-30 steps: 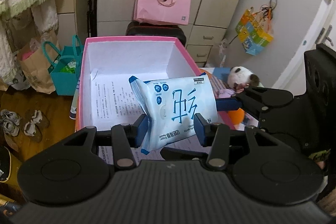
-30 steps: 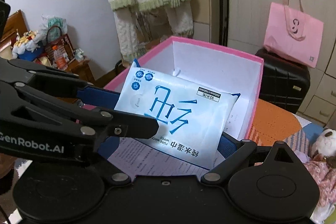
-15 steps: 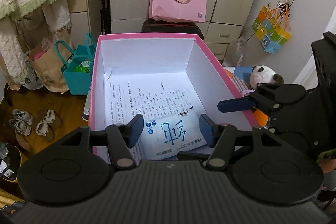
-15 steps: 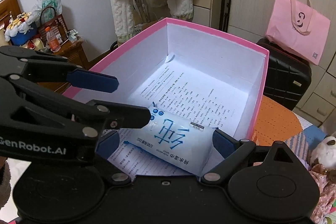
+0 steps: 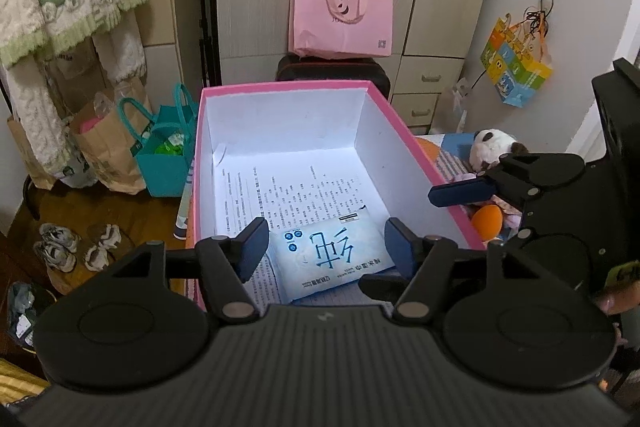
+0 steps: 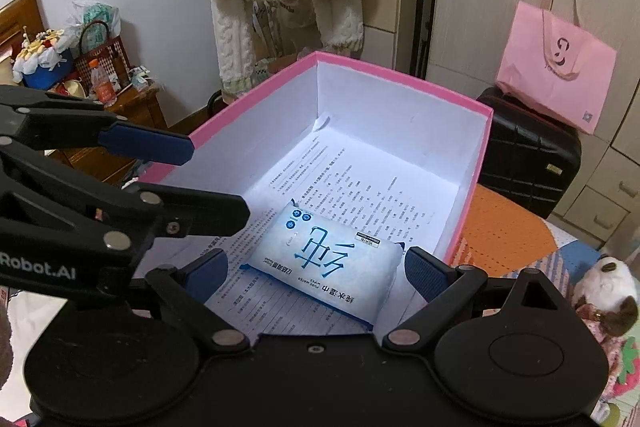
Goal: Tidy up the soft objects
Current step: 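Lower the wipes pack into the pink box and open the left gripper, then move the left tool back to the white wrapped pack on the table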
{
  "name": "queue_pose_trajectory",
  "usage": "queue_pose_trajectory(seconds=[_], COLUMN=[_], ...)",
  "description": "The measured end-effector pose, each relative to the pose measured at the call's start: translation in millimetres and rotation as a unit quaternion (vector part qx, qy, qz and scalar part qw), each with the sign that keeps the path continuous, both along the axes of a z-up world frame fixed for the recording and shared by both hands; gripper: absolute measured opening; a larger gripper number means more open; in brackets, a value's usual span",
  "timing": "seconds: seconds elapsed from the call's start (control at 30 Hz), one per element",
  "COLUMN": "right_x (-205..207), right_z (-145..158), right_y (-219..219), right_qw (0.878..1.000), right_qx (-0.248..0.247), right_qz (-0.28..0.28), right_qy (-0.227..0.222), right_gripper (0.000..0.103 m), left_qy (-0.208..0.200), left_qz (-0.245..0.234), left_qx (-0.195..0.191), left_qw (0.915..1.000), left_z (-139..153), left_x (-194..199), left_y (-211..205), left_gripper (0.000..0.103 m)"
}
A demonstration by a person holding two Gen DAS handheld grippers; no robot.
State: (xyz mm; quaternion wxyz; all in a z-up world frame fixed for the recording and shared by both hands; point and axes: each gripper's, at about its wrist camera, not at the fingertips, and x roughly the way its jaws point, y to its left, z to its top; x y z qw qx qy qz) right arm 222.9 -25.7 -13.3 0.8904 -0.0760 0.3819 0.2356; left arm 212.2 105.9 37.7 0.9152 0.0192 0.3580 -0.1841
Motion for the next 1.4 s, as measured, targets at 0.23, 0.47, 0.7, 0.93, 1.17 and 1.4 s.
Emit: queue_pose_trajectory(seconds=[0.23, 0.47, 0.7, 0.93, 1.17, 1.4], right_x=[-31.5, -60.0, -98.5, -134.9, -148.8, -149.2], right_z=[18.1, 28.5, 39.6, 41.2, 15.4, -17.1], right_y=[-10.6, -34.7, -75.5, -125.4, -162.5, -187.7], right_qw=[1.000, 0.999, 0.998, 0.998, 0.998, 0.999], right_qx=[0.004, 0.008, 0.005, 0.000, 0.003, 0.025], right_qz=[0.006, 0.007, 0.001, -0.016, -0.048, -0.043], right_qy=[-0.029, -0.045, -0.059, -0.065, -0.040, -0.021], right_gripper=[0.097, 0.097, 0.097, 0.097, 0.098, 0.097], left_qy=[-0.021, -0.033, -0.043, -0.051, -0.026, 0.000], left_qz=[-0.018, -0.031, -0.056, -0.107, -0.157, -0.204], left_qx=[-0.007, -0.012, -0.006, 0.018, 0.030, 0.034], left_qw=[0.9996, 0.9989, 0.9975, 0.9928, 0.9868, 0.9784], left_z=[18.0, 28.2, 40.5, 47.4, 38.2, 15.5], left_x=[-30.4, -58.1, -82.0, -102.5, -106.5, -100.2], left_y=[-5.9, -15.2, -31.7, -60.7, -102.1, -146.6], left_gripper=[0.068, 0.068, 0.070, 0.073, 0.074, 0.074])
